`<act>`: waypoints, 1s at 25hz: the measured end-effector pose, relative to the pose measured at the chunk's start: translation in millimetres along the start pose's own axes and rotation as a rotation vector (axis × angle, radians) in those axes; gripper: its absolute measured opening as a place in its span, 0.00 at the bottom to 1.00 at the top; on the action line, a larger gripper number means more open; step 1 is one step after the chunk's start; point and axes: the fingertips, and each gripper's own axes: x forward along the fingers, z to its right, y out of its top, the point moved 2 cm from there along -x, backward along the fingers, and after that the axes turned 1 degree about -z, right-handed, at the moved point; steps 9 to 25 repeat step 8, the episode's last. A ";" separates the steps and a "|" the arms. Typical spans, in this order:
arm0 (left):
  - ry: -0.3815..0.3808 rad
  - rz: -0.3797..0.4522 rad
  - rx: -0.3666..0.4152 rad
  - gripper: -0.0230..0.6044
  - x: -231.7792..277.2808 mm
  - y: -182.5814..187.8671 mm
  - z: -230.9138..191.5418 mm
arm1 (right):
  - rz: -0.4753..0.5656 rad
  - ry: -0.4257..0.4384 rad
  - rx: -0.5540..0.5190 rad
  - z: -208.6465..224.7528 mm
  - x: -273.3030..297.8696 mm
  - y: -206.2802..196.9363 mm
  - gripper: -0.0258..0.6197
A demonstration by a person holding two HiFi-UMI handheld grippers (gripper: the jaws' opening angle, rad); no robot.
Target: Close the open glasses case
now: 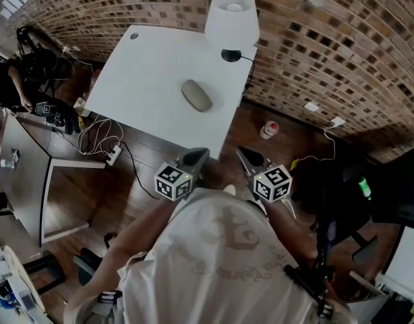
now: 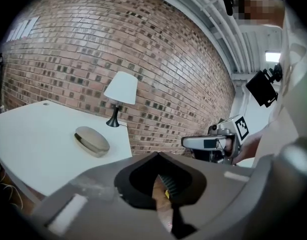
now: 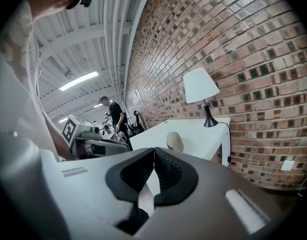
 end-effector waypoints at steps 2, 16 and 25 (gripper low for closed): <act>0.003 -0.003 0.007 0.04 0.5 -3.1 6.1 | 0.002 -0.001 0.003 0.3 -5.9 -3.4 0.05; 0.008 -0.007 0.014 0.04 -2.8 -9.7 23.2 | -0.006 0.022 -0.003 -13.7 -18.5 -12.1 0.05; 0.008 -0.007 0.014 0.04 -2.8 -9.7 23.2 | -0.006 0.022 -0.003 -13.7 -18.5 -12.1 0.05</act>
